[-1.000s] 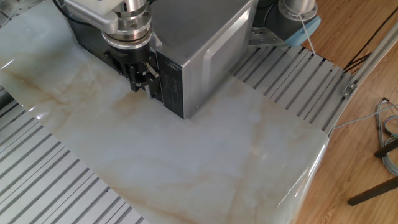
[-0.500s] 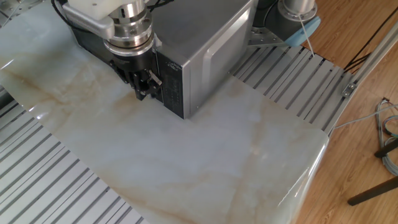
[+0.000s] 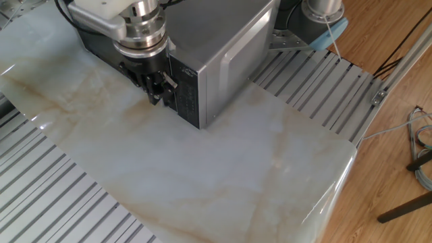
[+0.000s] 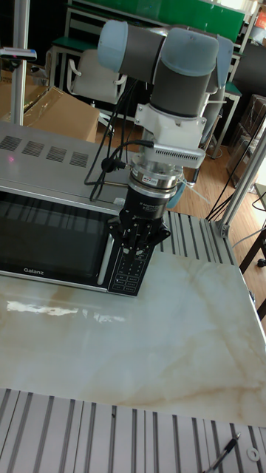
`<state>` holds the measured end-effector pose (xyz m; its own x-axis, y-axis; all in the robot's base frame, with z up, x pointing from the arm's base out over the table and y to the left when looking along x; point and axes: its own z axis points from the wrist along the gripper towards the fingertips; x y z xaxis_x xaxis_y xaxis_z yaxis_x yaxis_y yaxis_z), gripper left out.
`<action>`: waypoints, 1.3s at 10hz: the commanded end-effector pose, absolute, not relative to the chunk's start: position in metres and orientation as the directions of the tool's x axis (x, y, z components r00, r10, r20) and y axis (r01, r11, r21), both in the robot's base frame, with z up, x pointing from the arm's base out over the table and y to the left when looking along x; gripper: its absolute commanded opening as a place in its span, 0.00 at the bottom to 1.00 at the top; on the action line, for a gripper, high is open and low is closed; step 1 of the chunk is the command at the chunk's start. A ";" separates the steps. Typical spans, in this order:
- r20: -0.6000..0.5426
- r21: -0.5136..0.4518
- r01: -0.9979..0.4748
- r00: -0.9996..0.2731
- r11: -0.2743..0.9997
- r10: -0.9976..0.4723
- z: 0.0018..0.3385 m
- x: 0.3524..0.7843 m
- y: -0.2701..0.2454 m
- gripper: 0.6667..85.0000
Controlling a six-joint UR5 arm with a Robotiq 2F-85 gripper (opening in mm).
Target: Open the microwave door
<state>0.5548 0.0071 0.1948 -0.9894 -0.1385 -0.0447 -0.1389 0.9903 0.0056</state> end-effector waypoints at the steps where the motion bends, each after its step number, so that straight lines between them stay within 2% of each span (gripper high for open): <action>1: -0.087 0.022 -0.167 -0.982 0.986 -0.165 0.203 0.562 0.016 0.00; 2: -0.118 0.036 -0.187 -0.976 0.982 -0.181 0.204 0.569 0.021 0.00; 5: -0.105 0.016 -0.181 -0.978 0.983 -0.178 0.212 0.561 0.015 0.00; 7: -0.076 0.010 -0.164 -0.984 0.986 -0.163 0.227 0.544 0.011 0.15; 9: -0.045 0.014 -0.157 -0.987 0.988 -0.156 0.227 0.537 0.006 0.15; 10: -0.046 0.029 -0.161 -0.986 0.986 -0.160 0.228 0.536 0.012 0.19; 12: -0.048 0.000 -0.145 -0.988 0.989 -0.145 0.227 0.538 0.004 0.18; 13: -0.066 -0.002 -0.136 -0.989 0.991 -0.135 0.228 0.543 0.004 0.13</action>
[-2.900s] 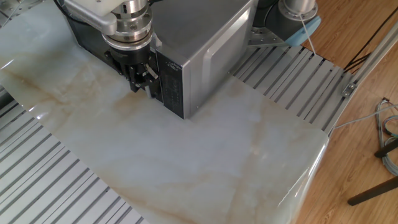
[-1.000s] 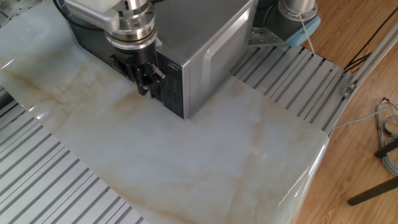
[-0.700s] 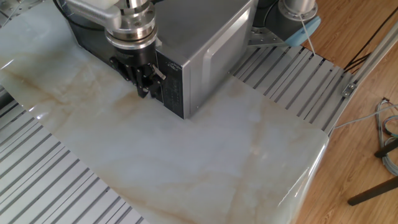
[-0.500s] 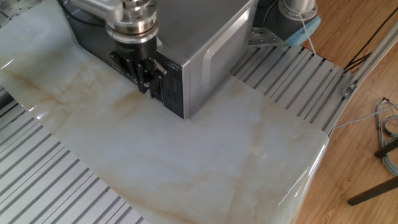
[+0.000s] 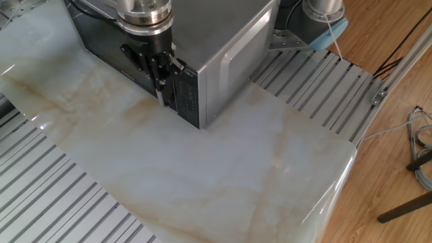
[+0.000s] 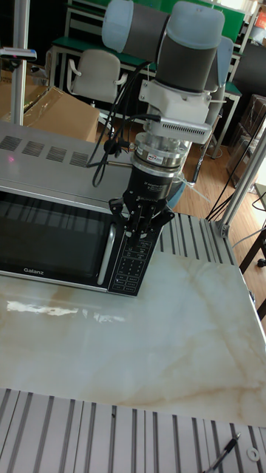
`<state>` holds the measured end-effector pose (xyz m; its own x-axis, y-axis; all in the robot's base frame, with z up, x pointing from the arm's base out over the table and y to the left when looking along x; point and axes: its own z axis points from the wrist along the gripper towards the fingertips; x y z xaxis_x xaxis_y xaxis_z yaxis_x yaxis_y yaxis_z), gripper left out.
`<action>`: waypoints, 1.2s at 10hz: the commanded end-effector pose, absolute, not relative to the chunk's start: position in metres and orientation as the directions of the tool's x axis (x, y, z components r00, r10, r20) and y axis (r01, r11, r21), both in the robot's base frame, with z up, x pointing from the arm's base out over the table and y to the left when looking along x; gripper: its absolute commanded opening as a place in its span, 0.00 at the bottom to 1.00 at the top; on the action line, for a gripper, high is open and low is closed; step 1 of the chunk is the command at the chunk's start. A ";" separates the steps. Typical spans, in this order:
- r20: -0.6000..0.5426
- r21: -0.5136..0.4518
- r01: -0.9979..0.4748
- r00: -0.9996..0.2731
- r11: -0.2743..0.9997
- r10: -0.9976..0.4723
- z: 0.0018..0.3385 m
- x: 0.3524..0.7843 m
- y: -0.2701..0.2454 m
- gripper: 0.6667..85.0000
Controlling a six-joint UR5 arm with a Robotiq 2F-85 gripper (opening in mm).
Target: Open the microwave door
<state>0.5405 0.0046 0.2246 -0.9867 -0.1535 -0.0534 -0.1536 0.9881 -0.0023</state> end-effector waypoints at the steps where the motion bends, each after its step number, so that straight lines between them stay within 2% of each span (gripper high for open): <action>1: -0.061 0.018 -0.117 -0.991 0.993 -0.116 0.228 0.541 0.009 0.10; 2: -0.046 0.022 -0.119 -0.992 0.993 -0.118 0.228 0.537 0.009 0.08; 3: -0.026 0.012 -0.097 -0.995 0.995 -0.097 0.227 0.532 0.006 0.01; 7: -0.031 0.040 -0.075 -0.997 0.996 -0.073 0.228 0.533 0.013 0.01; 9: -0.010 0.034 -0.091 -0.996 0.995 -0.091 0.220 0.536 0.011 0.30; 12: -0.032 0.049 -0.142 -0.990 0.989 -0.140 0.214 0.540 0.010 0.55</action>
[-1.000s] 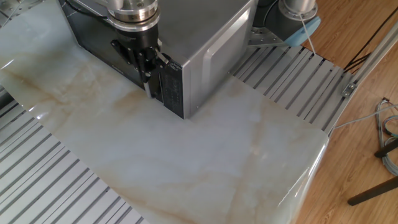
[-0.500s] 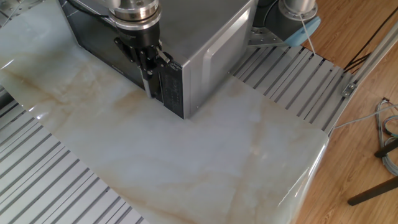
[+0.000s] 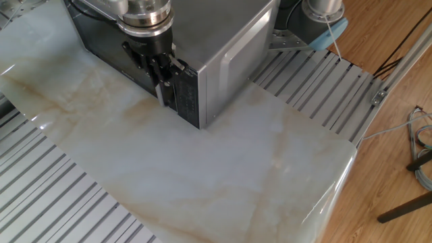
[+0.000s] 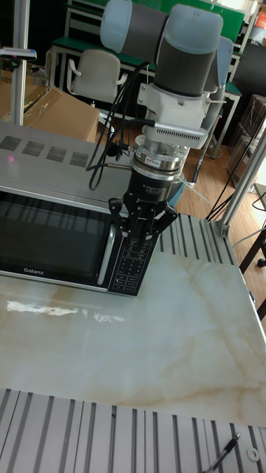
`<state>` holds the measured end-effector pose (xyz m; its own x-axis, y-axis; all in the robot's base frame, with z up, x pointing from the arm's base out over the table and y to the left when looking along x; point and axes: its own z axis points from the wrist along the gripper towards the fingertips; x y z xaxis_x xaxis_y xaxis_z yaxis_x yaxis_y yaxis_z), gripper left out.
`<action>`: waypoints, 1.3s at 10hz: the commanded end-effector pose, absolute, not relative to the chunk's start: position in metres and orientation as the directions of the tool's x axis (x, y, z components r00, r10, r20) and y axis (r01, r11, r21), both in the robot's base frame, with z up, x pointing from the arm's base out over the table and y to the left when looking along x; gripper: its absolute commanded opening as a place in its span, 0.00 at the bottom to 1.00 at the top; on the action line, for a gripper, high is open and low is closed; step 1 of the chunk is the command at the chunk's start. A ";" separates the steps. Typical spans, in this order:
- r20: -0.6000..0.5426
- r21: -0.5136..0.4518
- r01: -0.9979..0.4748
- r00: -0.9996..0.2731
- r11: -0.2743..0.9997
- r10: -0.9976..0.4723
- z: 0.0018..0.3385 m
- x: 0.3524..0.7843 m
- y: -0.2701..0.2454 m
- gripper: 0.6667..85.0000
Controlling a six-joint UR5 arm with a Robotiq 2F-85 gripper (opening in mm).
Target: Open the microwave door
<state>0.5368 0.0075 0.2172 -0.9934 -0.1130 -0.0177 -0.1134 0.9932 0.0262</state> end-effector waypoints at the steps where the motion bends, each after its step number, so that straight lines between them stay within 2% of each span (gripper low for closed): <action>1: -0.048 0.064 -0.142 -0.989 0.988 -0.139 0.215 0.545 0.017 0.53; 4: -0.037 0.040 -0.117 -0.993 0.992 -0.116 0.215 0.545 0.012 0.45; 6: -0.024 0.031 -0.111 -0.994 0.993 -0.110 0.215 0.542 0.009 0.44; 10: 0.001 0.006 -0.157 -0.988 0.988 -0.157 0.218 0.524 -0.015 0.43; 13: -0.016 0.041 -0.088 -0.996 0.995 -0.088 0.218 0.527 0.001 0.44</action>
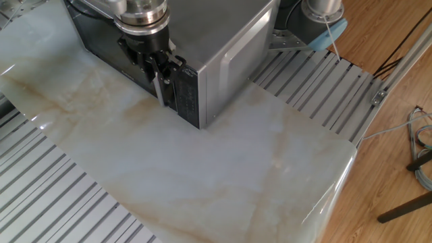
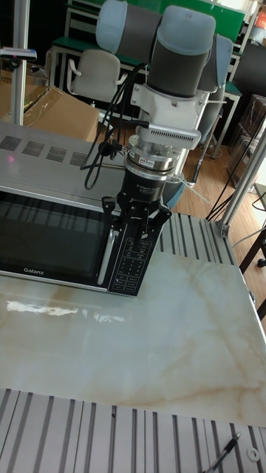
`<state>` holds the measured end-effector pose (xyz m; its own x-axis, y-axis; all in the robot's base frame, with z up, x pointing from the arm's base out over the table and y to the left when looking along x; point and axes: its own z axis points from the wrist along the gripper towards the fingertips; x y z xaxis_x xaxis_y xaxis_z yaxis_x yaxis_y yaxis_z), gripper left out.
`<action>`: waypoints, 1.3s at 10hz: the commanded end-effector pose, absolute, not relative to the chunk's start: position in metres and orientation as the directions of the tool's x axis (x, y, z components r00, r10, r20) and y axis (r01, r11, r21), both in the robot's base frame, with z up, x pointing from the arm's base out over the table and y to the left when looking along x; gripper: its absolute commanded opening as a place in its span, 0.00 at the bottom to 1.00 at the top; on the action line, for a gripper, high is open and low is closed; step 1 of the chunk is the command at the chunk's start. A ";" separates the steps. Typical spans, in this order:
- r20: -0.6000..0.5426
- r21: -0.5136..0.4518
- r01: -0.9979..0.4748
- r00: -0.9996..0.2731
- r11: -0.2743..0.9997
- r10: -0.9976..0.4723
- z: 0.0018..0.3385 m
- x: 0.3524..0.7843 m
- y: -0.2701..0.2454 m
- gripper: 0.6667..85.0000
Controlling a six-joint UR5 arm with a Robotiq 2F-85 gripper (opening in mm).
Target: Open the microwave door
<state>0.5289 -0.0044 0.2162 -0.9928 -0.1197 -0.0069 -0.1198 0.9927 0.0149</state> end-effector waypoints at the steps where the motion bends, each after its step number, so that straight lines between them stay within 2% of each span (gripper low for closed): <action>1: -0.017 0.038 -0.068 -0.998 0.997 -0.068 0.218 0.528 0.000 0.44; 6: 0.006 -0.022 -0.091 -0.996 0.996 -0.091 0.218 0.529 -0.030 0.43; 13: 0.004 -0.006 -0.067 -0.998 0.998 -0.067 0.221 0.531 -0.031 0.45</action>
<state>0.5296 -0.0337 0.2192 -0.9970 -0.0765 0.0104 -0.0767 0.9968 -0.0226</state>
